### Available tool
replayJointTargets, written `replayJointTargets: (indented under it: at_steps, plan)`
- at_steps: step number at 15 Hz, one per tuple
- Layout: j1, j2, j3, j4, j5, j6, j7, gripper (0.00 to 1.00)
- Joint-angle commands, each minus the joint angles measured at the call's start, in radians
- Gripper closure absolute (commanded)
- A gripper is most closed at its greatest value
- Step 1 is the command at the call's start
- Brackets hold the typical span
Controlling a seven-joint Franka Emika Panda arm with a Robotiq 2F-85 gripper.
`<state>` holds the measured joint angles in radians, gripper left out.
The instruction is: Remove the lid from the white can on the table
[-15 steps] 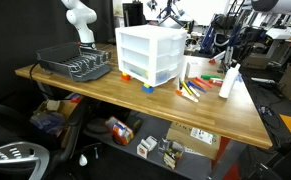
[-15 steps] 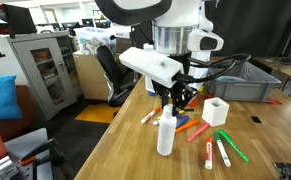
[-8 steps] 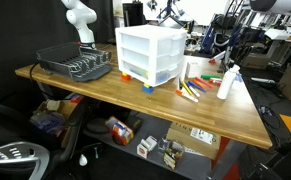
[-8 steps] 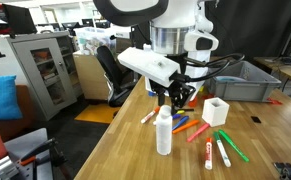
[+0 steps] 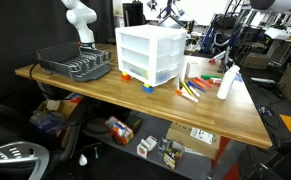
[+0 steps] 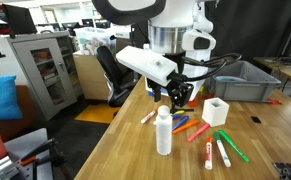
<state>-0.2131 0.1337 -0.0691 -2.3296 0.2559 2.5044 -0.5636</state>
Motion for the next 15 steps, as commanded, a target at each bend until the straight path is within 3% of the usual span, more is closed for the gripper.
replayJointTargets:
  at_steps: [1, 4, 5, 7, 15]
  plan:
    - [0.006, -0.001, -0.005, 0.001, 0.000, -0.002, 0.001, 0.30]
    - [0.006, -0.001, -0.005, 0.001, 0.000, -0.002, 0.001, 0.30]
    - [0.006, -0.001, -0.005, 0.001, 0.000, -0.002, 0.001, 0.08]
    - [0.006, -0.001, -0.009, -0.007, -0.014, 0.023, 0.011, 0.01]
    - [0.001, -0.008, -0.026, -0.033, -0.020, 0.050, 0.019, 0.00]
